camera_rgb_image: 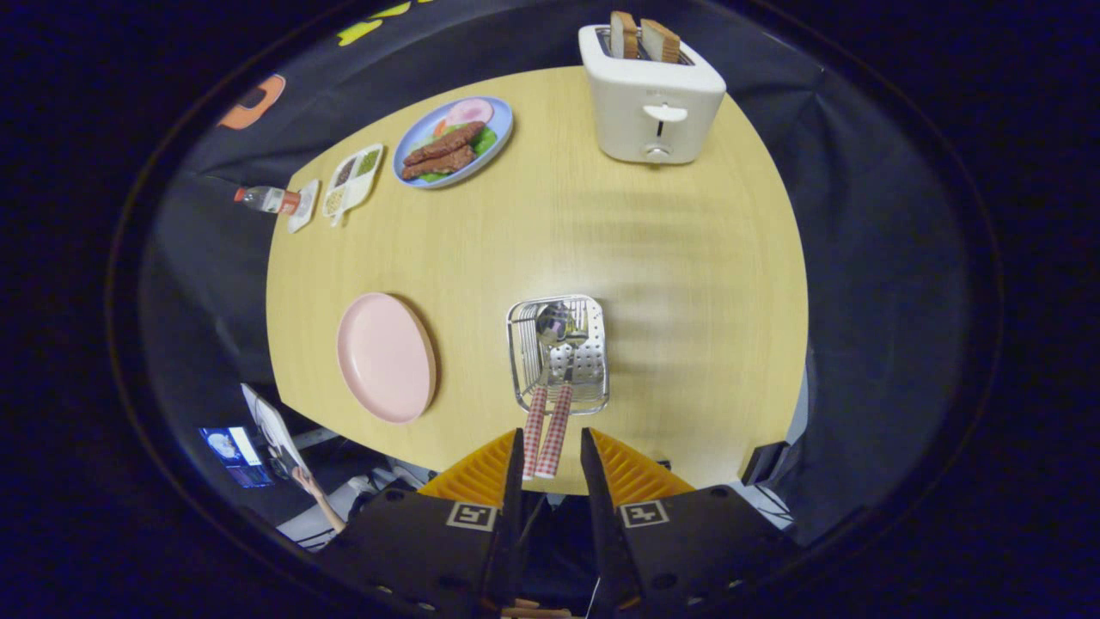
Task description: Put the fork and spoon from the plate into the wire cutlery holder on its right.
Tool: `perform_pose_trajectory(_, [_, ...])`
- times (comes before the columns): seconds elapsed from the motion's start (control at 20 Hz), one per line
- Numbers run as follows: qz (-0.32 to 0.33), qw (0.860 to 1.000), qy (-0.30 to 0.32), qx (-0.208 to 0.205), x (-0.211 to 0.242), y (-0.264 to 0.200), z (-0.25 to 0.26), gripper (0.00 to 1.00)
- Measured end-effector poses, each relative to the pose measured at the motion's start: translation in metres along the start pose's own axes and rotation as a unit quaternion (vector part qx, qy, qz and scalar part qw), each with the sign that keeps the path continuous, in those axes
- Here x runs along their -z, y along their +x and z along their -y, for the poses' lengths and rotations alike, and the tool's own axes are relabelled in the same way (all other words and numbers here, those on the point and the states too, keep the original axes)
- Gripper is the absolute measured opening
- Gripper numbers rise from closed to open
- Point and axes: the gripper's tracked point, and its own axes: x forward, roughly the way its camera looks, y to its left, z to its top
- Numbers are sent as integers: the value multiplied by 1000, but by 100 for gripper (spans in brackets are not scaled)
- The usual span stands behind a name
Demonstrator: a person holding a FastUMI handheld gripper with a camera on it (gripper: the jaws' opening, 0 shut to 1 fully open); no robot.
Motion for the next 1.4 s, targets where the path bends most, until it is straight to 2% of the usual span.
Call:
perform_pose_trajectory(0.3, [125, 991, -40, 8, -8, -40, -39, 74])
perform_pose_trajectory(0.45, [200, 978, -55, 19, -9, -64, -70, 88])
perform_pose_trajectory(0.6, [274, 960, -63, 21, -10, -90, -114, 96])
perform_pose_trajectory(0.7, [327, 943, -51, 21, -12, -108, -142, 97])
perform_pose_trajectory(0.8, [377, 925, -45, 28, -13, -127, -165, 97])
perform_pose_trajectory(0.9, [434, 899, -41, 39, -17, -148, -191, 97])
perform_pose_trajectory(1.2, [544, 838, -37, 25, 2, -212, -268, 97])
perform_pose_trajectory(1.35, [613, 788, -41, 28, 8, -244, -298, 97])
perform_pose_trajectory(1.4, [639, 768, -44, 31, 11, -254, -307, 97])
